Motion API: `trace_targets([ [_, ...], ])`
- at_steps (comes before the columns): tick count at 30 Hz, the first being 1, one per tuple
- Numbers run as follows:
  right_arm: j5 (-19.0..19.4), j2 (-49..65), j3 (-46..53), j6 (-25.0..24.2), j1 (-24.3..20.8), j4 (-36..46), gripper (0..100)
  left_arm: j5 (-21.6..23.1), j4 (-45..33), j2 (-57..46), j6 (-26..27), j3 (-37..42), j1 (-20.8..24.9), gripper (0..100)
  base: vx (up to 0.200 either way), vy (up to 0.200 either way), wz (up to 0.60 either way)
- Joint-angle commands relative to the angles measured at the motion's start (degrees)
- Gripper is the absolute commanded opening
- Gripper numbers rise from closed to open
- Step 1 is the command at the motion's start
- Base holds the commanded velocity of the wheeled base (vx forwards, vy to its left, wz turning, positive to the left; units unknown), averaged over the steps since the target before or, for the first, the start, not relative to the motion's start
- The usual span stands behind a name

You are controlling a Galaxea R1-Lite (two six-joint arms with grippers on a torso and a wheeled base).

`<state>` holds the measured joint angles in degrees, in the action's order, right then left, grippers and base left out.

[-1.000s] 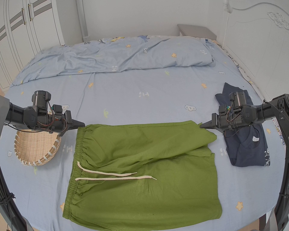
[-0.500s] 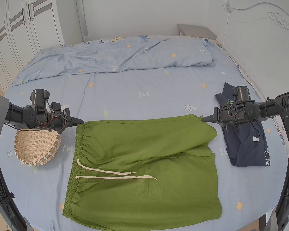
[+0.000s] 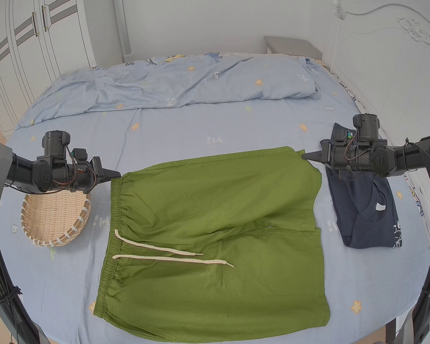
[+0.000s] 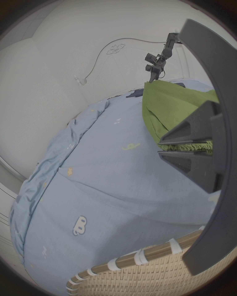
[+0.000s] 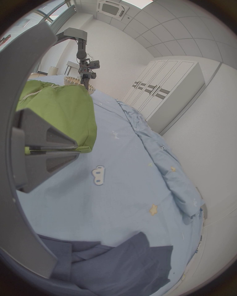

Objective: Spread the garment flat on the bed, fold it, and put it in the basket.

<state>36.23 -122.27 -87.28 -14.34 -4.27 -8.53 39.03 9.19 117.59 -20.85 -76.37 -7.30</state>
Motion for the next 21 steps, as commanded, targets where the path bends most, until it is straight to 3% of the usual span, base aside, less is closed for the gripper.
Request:
trace_targets([
  [1,-0.02,-0.07,-2.1,0.01,-0.04,-0.17,0,-1.07,0.21,0.18,0.02,-0.09,-0.34,0,0.0,0.0,0.0],
  [6,-0.28,-1.39,-5.26,0.1,-0.66,-0.26,0,-1.68,2.15,0.53,0.02,0.0,-0.61,0,0.0,0.0,0.0],
  [11,-3.54,-3.41,-9.66,0.27,-2.33,0.45,0,-1.77,2.94,0.36,0.02,0.08,-1.31,0,0.0,0.0,0.0],
  [21,-5.47,-7.19,-10.36,0.63,-1.53,-0.52,0,-1.94,6.36,1.41,0.02,-0.09,-1.49,0,0.0,0.0,0.0],
])
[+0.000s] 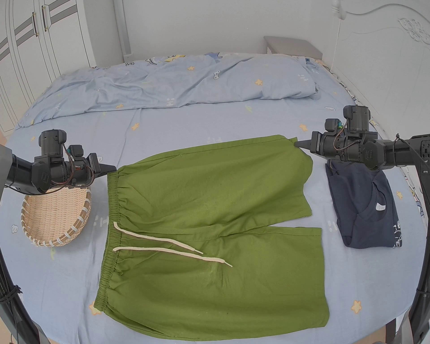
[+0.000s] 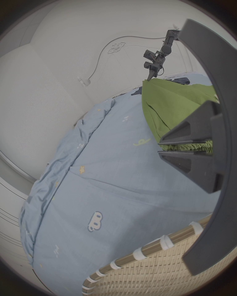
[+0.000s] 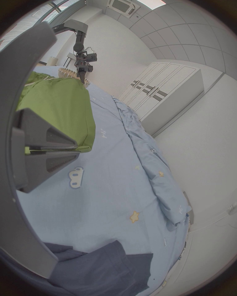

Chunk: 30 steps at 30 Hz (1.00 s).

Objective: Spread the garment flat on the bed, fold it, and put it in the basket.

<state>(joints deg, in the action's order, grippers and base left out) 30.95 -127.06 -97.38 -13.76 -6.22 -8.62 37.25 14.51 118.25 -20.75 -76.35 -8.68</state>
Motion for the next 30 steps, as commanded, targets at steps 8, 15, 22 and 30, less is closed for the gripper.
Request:
trace_targets([
  [8,-1.86,-5.04,-1.41,-0.3,0.94,-3.16,0,-3.42,3.16,2.16,-0.17,-0.29,-0.02,0,0.0,0.0,0.0],
  [15,-2.12,-6.88,-1.76,-0.48,0.06,-4.21,0,-3.42,3.25,2.78,-0.17,-0.38,-0.02,0,0.0,0.0,0.0],
  [22,-2.39,-9.17,-2.29,-0.48,-0.81,-4.21,0,-3.5,3.25,3.74,-0.17,-0.64,0.15,0,0.0,0.0,0.0],
  [30,-3.09,-10.13,-2.55,-0.48,-1.52,-4.13,0,-3.68,3.25,5.06,-0.08,-1.08,0.51,100,0.0,0.0,0.0],
])
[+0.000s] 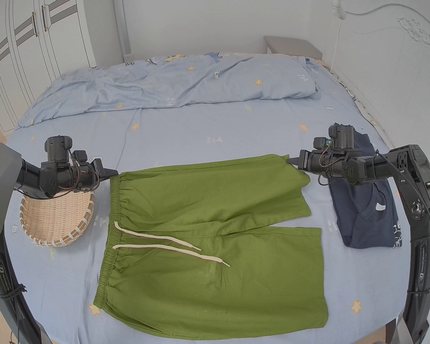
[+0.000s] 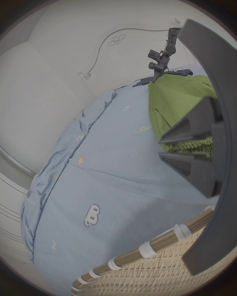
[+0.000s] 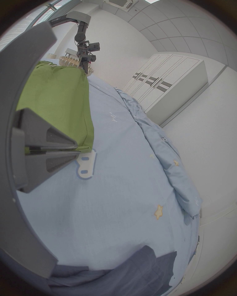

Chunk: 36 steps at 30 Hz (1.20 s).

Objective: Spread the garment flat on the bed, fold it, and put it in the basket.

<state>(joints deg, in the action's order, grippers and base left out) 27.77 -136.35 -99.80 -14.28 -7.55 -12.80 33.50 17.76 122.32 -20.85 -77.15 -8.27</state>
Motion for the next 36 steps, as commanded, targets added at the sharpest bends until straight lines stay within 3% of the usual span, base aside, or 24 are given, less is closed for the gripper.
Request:
trace_targets([
  [1,0.09,-1.11,-0.13,-0.05,-0.28,0.06,100,0.07,-0.01,1.17,0.02,-0.37,0.18,100,0.0,0.0,0.0],
  [13,0.09,1.09,0.31,-0.14,-0.36,-0.03,100,0.07,1.66,0.55,0.1,0.51,0.44,100,0.0,0.0,0.0],
  [22,0.27,10.14,4.53,-2.78,2.27,-0.03,100,0.16,1.75,-8.06,-0.07,4.56,2.02,100,0.0,0.0,0.0],
  [31,0.62,26.4,28.88,-2.95,4.21,-0.38,100,0.25,2.01,-17.99,-2.53,16.86,3.43,100,0.0,0.0,0.0],
  [36,0.62,31.23,44.7,-3.39,3.68,-7.77,100,0.87,2.54,-23.71,-4.03,28.46,2.99,100,0.0,0.0,0.0],
])
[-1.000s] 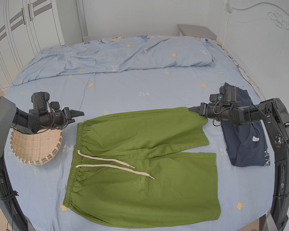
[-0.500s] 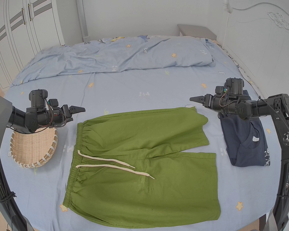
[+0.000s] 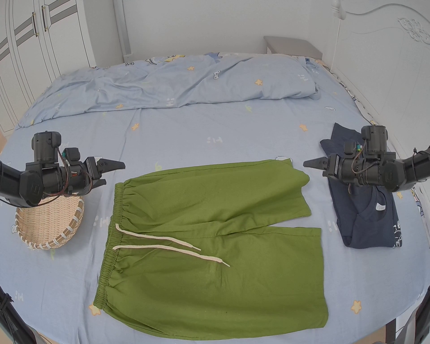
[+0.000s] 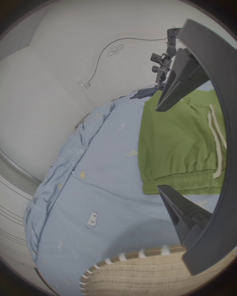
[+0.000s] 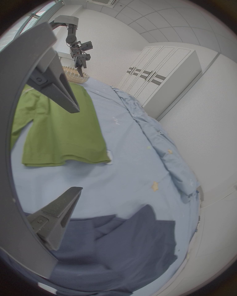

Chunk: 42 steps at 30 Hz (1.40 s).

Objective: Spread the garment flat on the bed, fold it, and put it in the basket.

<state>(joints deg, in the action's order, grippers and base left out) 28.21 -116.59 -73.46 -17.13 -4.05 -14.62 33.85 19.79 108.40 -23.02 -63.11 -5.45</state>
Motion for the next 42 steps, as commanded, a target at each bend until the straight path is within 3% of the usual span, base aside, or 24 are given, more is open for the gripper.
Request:
trace_targets([
  [1,0.18,12.35,22.4,-1.15,0.09,-8.76,100,0.6,0.52,-11.54,-1.95,18.37,0.0,100,0.0,0.0,0.0],
  [4,0.36,15.87,29.95,-2.47,0.0,-12.81,100,0.69,1.13,-14.53,-1.77,25.76,-1.49,100,0.0,0.0,0.0],
  [6,0.36,16.04,30.31,-2.56,0.0,-12.98,100,0.69,1.22,-14.62,-1.77,26.11,-1.58,100,0.0,0.0,0.0],
  [7,0.44,19.21,36.02,-2.82,-0.52,-14.56,100,1.3,2.89,-16.64,-1.51,32.79,-3.52,100,0.0,0.0,0.0],
  [9,0.36,21.23,39.1,-2.91,-1.4,-14.83,100,2.18,4.91,-17.78,-1.33,37.36,-4.39,100,0.0,0.0,0.0],
  [17,0.09,23.08,43.4,-2.74,-5.36,-14.91,100,3.41,11.15,-22.0,-0.98,51.6,-8.26,100,0.0,0.0,0.0],
  [21,0.0,22.99,43.58,-2.82,-5.62,-14.91,100,5.17,14.05,-20.86,2.98,56.96,-11.87,100,0.0,0.0,0.0],
  [23,0.09,22.99,43.58,-2.74,-5.71,-14.91,100,5.43,14.4,-19.19,5.0,57.49,-12.57,100,0.0,0.0,0.0],
  [25,0.0,23.16,43.84,-2.74,-5.71,-14.91,100,5.7,14.58,-13.92,11.94,58.36,-14.41,100,0.0,0.0,0.0],
  [28,0.09,24.22,43.84,-2.82,-5.71,-14.91,100,5.87,14.58,-11.02,16.6,59.07,-14.94,100,0.0,0.0,0.0],
  [36,0.09,25.54,43.84,-3.0,-5.62,-14.91,100,10.44,14.76,-8.73,16.78,57.93,-13.54,100,0.0,0.0,0.0],
  [42,0.09,26.15,43.84,-3.0,-5.62,-14.91,100,11.15,15.11,-5.48,16.69,56.61,-11.34,100,0.0,0.0,0.0],
])
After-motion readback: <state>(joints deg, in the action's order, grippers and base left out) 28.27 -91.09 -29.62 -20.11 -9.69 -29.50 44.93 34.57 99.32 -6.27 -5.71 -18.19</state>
